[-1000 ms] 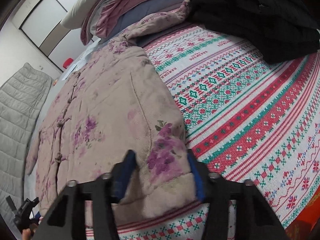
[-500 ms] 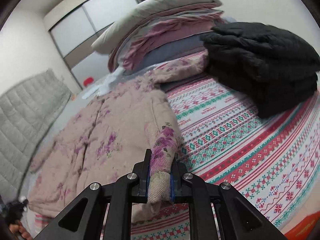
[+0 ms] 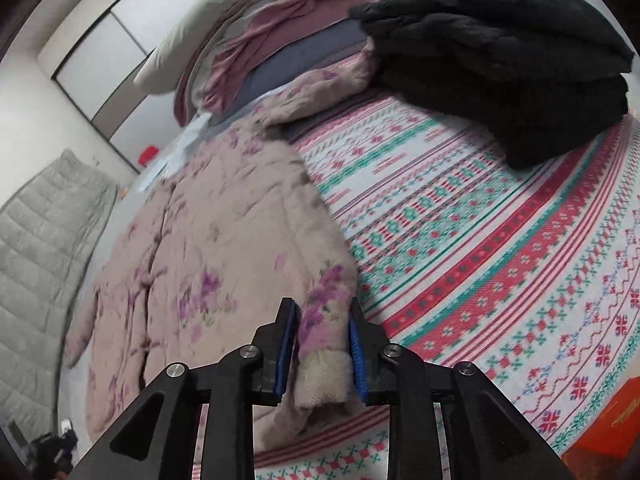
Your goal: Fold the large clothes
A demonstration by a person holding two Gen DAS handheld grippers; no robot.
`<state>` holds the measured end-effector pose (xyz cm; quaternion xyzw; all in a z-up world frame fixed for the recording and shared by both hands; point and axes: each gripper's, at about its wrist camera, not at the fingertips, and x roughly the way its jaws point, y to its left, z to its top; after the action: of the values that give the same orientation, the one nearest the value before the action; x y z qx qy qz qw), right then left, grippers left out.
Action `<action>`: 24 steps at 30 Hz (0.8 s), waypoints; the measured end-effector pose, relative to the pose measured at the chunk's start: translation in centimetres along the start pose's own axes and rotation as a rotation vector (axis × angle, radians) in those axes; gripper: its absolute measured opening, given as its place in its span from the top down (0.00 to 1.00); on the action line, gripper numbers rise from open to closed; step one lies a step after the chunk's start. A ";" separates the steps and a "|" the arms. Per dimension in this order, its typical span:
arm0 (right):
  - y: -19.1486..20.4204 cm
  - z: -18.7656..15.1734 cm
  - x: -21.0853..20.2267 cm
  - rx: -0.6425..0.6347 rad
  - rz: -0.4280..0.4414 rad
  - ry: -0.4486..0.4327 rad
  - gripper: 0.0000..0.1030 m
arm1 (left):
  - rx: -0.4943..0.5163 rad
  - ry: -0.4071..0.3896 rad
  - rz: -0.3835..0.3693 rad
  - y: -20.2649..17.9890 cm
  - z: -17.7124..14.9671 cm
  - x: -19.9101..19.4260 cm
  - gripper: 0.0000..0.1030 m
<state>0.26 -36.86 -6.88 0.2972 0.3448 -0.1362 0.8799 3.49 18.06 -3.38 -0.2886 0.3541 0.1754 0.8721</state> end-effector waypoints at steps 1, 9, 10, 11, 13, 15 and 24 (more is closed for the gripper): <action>0.0 0.2 -0.5 0.001 -0.019 -0.032 0.75 | 0.025 -0.006 -0.007 -0.9 0.2 -0.2 0.66; -0.4 1.2 -0.9 -0.004 -0.039 -0.099 0.45 | 0.276 0.059 -0.078 -13.0 0.6 1.9 0.38; -0.4 1.2 -0.7 0.002 -0.031 -0.087 0.45 | 0.309 0.070 -0.083 -14.8 0.4 2.2 0.35; -0.4 1.3 -0.6 0.005 -0.027 -0.086 0.45 | 0.338 0.087 -0.091 -16.6 0.3 2.7 0.33; -0.2 1.4 -0.5 -0.002 -0.020 -0.090 0.45 | 0.375 0.097 -0.137 -19.8 -0.4 3.6 0.30; 0.1 1.4 -0.1 -0.010 -0.018 -0.080 0.44 | 0.425 0.108 -0.160 -22.5 -2.0 5.2 0.23; -0.8 3.3 1.4 0.032 -0.009 -0.030 0.42 | 0.550 0.264 -0.107 -22.1 -7.5 12.1 0.23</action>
<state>2.68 -39.63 -6.27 0.3075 0.3307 -0.1502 0.8795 19.24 -2.46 -8.11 -0.0802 0.4828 -0.0124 0.8720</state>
